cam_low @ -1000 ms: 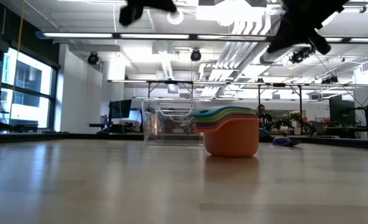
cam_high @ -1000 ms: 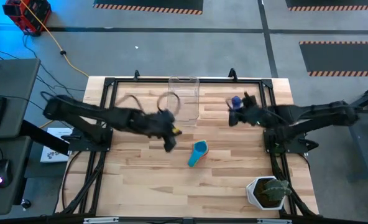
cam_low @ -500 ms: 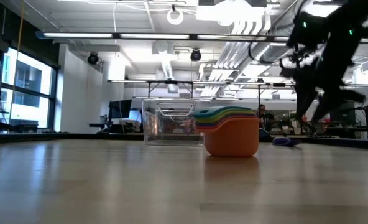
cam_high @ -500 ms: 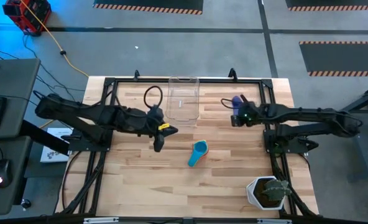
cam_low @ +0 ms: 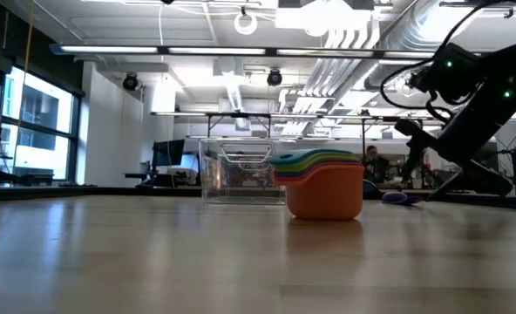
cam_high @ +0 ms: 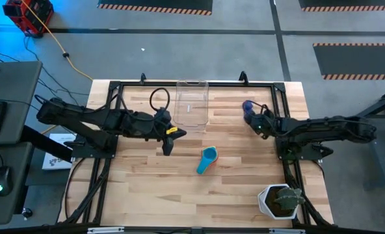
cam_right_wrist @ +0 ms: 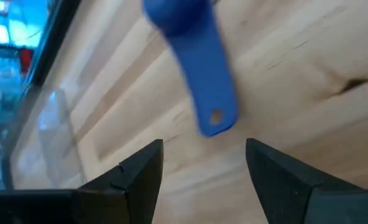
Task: Nest measuring cups in basket
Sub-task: Stack the dark blue measuring cup on top of the light blue measuring cup
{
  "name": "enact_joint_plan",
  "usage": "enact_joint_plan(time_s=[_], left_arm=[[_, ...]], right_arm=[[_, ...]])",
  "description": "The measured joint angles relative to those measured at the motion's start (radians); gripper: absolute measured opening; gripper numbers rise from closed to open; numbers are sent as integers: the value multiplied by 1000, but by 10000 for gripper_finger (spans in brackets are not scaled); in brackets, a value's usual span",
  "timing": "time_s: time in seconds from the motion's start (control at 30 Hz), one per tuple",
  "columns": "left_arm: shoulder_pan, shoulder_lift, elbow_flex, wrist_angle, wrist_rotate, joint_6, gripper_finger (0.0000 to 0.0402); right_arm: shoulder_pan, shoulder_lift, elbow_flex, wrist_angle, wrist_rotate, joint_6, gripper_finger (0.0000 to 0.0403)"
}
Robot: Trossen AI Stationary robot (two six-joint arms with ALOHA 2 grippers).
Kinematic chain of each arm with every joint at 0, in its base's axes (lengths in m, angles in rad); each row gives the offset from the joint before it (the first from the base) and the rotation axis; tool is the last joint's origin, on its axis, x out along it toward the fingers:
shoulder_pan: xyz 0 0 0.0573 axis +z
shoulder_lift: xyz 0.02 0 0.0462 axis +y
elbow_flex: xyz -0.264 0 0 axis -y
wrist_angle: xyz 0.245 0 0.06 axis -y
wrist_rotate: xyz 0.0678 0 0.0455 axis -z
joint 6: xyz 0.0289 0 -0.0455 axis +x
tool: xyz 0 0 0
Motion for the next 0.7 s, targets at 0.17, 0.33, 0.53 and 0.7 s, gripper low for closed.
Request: enact_joint_plan(time_s=[0.17,0.33,0.53,0.7], left_arm=[[0,0,0,0,0,0,0],[0,0,0,0,0,0,0],[0,0,0,0,0,0,0],[0,0,0,0,1,0,0]], right_arm=[[-35,33,-31,51,-32,37,219],[-60,74,-46,164,-34,52,219],[-112,121,-44,190,-45,69,217],[-149,162,-43,201,-49,66,175]])
